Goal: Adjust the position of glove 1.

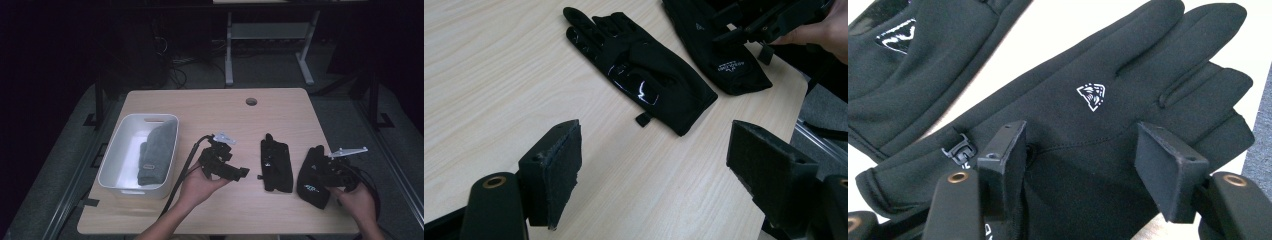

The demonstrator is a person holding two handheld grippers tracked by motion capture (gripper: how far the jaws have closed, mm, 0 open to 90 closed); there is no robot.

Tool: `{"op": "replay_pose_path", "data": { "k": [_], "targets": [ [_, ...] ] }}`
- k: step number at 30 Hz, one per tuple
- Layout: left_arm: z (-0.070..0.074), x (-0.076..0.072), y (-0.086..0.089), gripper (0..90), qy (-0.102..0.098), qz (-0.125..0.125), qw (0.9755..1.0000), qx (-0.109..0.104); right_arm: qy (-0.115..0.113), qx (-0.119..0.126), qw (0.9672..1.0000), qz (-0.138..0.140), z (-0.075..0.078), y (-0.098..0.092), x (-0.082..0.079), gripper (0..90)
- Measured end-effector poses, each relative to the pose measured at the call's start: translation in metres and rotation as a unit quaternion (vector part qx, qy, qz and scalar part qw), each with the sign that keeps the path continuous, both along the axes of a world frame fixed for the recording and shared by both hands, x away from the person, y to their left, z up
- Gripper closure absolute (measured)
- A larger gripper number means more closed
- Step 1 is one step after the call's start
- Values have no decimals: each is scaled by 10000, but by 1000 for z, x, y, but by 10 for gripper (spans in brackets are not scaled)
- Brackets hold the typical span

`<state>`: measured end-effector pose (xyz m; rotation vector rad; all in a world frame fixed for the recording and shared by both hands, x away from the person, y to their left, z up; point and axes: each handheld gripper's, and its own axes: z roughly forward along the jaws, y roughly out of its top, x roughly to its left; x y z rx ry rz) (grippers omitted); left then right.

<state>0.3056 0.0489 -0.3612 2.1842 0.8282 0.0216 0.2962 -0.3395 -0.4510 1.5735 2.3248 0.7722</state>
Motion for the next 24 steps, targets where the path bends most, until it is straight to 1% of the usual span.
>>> {"op": "replay_pose_path", "data": {
  "k": [1, 2, 4, 6, 9, 12, 15, 17, 20, 24],
  "targets": [
    [1, 0, 1, 219, -2, -21, 10000, 19, -2, 18, 10000, -15, -1, 0, 0, 378],
    [1, 0, 1, 219, 17, 13, 10000, -23, 2, 4, 10000, -23, -1, 0, 0, 379],
    [0, 1, 1, 219, 21, 27, 10000, -23, 18, 0, 10000, -42, -2, 1, 0, 391],
    [1, 2, 1, 219, 14, 5, 10000, -9, -20, -78, 10000, -23, -3, 2, -1, 408],
    [0, 2, 2, 219, 14, 23, 10000, -37, -50, -95, 9999, -104, -5, 3, -2, 428],
    [0, 1, 2, 219, 22, 35, 10000, -44, -57, -199, 9998, -85, -5, 5, -1, 462],
    [-1, 2, 3, 219, 57, 32, 10000, -47, -10, -236, 9997, -106, -4, 7, -1, 489],
    [0, 2, 4, 219, 42, 20, 10000, -21, -32, -257, 9996, -56, -4, 7, 0, 511],
    [-1, 2, 4, 220, 26, 37, 10000, -20, -83, -258, 9996, -20, -5, 8, -1, 564],
    [-3, 1, 3, 220, 73, 63, 9999, -66, -98, -198, 9997, 81, -5, 9, -2, 659]
  ]
}}
